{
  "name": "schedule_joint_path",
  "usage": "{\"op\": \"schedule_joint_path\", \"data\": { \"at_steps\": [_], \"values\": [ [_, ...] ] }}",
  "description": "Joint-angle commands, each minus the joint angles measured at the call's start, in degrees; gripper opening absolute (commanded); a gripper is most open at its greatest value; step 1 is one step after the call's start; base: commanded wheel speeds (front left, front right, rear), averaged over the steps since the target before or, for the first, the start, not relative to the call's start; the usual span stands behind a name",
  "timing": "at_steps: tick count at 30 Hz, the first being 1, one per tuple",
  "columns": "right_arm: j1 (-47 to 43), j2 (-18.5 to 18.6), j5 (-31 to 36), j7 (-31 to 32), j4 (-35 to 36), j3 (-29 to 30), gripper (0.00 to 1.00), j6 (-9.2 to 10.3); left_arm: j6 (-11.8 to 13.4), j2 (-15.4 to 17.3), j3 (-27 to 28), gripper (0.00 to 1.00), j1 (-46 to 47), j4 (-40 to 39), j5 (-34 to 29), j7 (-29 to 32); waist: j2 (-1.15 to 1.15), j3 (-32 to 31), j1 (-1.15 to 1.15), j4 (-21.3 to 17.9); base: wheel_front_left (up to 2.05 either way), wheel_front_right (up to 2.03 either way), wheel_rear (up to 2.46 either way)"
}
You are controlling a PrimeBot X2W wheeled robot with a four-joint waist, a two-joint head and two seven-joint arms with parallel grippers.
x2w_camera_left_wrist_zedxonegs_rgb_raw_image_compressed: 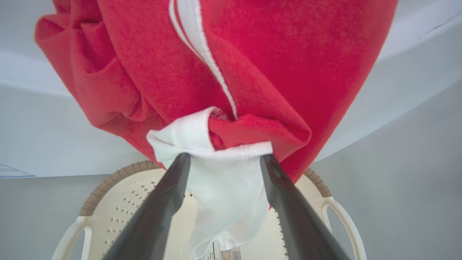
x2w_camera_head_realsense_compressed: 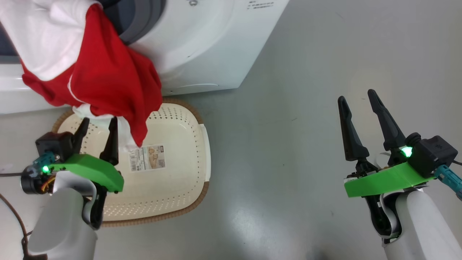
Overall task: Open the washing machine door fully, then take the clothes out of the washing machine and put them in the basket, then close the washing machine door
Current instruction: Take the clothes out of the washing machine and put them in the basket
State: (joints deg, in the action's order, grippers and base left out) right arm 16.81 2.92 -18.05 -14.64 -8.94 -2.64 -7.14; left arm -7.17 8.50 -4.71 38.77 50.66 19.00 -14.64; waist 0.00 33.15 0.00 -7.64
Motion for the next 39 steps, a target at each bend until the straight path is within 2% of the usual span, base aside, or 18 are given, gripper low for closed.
{"op": "schedule_joint_path", "data": {
  "at_steps": [1, 10, 24, 32, 39],
  "values": [
    [-1.3, -0.04, 0.13, -0.36, 1.29, -0.98, 1.0, -0.35, -0.32, 1.91, 1.66, 1.0, -1.84, -1.92, 0.03, -0.36, 0.0, -0.22, 0.0, 0.4, 0.0, 0.0, 0.0],
    [-1.74, -0.04, 0.88, -0.36, 1.41, -0.36, 1.0, -0.35, -0.32, 1.14, 5.35, 1.0, -8.7, -18.8, -2.93, -0.36, 0.0, -0.8, 0.0, 1.79, 0.0, 0.0, 0.0],
    [-2.22, -0.04, 1.66, -0.36, 1.58, 0.11, 1.0, -0.35, -0.32, -0.67, 9.51, 1.0, -18.63, -39.84, -5.54, -0.36, 0.0, -1.11, 0.0, 2.84, 0.0, 0.0, 0.0],
    [-2.21, -0.04, 1.85, -0.36, 1.72, 0.39, 1.0, -0.35, -0.32, -1.88, 11.01, 1.0, -25.23, -48.19, -6.24, -0.36, 0.0, -0.95, 0.0, 3.1, 0.0, 0.0, 0.0],
    [-2.12, -0.04, 2.0, -0.36, 1.8, 0.65, 1.0, -0.35, -0.32, -2.8, 11.59, 1.0, -26.93, -50.6, -6.13, -0.36, 0.0, -0.73, 0.0, 3.36, 0.0, 0.0, 0.0]
  ]
}}
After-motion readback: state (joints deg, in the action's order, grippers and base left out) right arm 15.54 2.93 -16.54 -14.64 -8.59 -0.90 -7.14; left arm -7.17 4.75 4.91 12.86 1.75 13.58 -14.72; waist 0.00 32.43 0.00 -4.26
